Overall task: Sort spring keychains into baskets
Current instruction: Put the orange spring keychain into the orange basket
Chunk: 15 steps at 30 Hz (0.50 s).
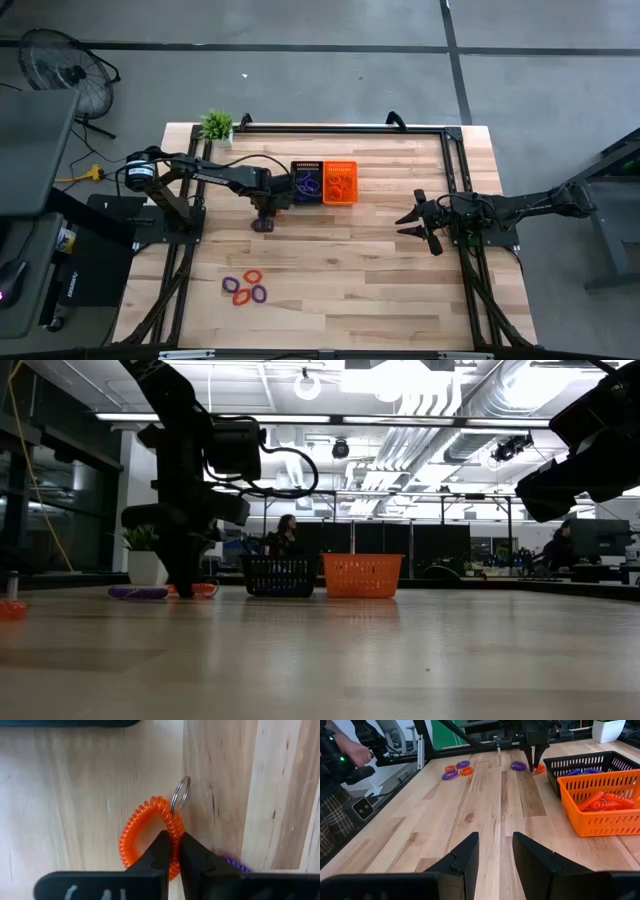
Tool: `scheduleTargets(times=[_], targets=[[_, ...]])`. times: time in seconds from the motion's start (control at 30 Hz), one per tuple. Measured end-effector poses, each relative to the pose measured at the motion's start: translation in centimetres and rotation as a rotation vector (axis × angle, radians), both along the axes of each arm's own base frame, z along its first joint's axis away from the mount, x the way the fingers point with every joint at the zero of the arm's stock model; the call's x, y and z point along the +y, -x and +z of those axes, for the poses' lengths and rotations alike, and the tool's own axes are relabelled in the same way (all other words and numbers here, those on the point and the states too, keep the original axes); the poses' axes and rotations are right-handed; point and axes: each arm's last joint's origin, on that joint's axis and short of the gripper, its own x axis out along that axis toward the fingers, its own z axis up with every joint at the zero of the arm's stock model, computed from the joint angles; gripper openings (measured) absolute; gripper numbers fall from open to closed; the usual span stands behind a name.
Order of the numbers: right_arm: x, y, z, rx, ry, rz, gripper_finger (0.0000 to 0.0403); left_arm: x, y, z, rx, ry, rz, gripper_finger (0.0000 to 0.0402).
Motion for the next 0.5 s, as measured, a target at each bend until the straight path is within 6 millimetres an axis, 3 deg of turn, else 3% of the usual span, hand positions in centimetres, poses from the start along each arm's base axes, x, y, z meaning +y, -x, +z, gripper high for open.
scheduleTargets(times=[0.23,0.5], targets=[[0.0,0.0,0.0,0.0,0.0,0.0,0.0114,-0.1,0.4,1.4,-0.05,0.001,0.048,0.0026],[0.0,0.0,0.0,0.0,0.0,0.0,0.0114,-0.3,1.7,5.0,-0.153,-0.005,0.123,0.0024]])
